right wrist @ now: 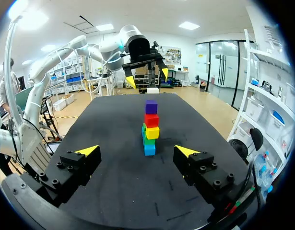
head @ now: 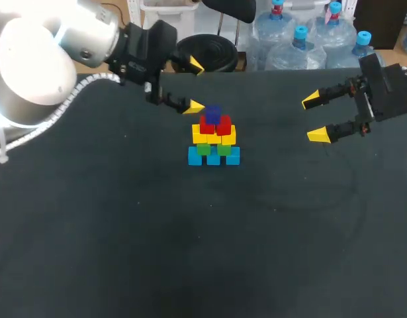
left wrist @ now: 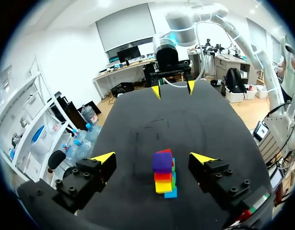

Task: Place the blue cubes, place green cubes on the blue cubes, place the yellow cubes on the green cubes, then place the red cubes on the yellow cubes, and place purple cube on the red cubes.

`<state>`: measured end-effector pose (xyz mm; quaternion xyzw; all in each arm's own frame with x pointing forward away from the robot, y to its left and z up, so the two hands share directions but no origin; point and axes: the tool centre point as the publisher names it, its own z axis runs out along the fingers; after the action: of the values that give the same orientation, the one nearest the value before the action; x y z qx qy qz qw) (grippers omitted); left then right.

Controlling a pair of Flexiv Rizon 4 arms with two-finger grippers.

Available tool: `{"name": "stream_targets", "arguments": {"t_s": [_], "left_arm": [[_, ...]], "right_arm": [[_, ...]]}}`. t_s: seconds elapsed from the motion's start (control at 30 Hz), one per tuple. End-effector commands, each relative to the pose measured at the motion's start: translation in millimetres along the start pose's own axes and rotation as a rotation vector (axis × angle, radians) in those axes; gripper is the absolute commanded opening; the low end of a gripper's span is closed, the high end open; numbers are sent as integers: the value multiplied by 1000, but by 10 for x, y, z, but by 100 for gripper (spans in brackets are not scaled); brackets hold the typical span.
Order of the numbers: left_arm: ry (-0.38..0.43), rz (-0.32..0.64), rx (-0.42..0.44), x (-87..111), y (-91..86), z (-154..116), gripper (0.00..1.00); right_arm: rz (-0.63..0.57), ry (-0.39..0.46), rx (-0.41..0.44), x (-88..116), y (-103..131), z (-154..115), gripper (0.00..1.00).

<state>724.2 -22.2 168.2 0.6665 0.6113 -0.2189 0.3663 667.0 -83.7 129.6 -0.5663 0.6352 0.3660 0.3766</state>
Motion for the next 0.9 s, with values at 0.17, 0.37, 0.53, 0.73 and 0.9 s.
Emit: {"name": "stream_targets", "arguments": {"t_s": [0.17,0.37,0.53,0.73,0.9], "left_arm": [[13,-49,-72,202,-182,-331,100],[7,-50,-73,218,-194,-357,100],[7,-50,-73,218,-194,-357,100],[7,-50,-73,218,-194,-357,100],[7,-50,-73,218,-194,-357,100]], "right_arm": [[-1,0,1,2,0,6,100],[-1,0,1,2,0,6,100],[-1,0,1,2,0,6,100],[-1,0,1,2,0,6,100],[-1,0,1,2,0,6,100]]}}
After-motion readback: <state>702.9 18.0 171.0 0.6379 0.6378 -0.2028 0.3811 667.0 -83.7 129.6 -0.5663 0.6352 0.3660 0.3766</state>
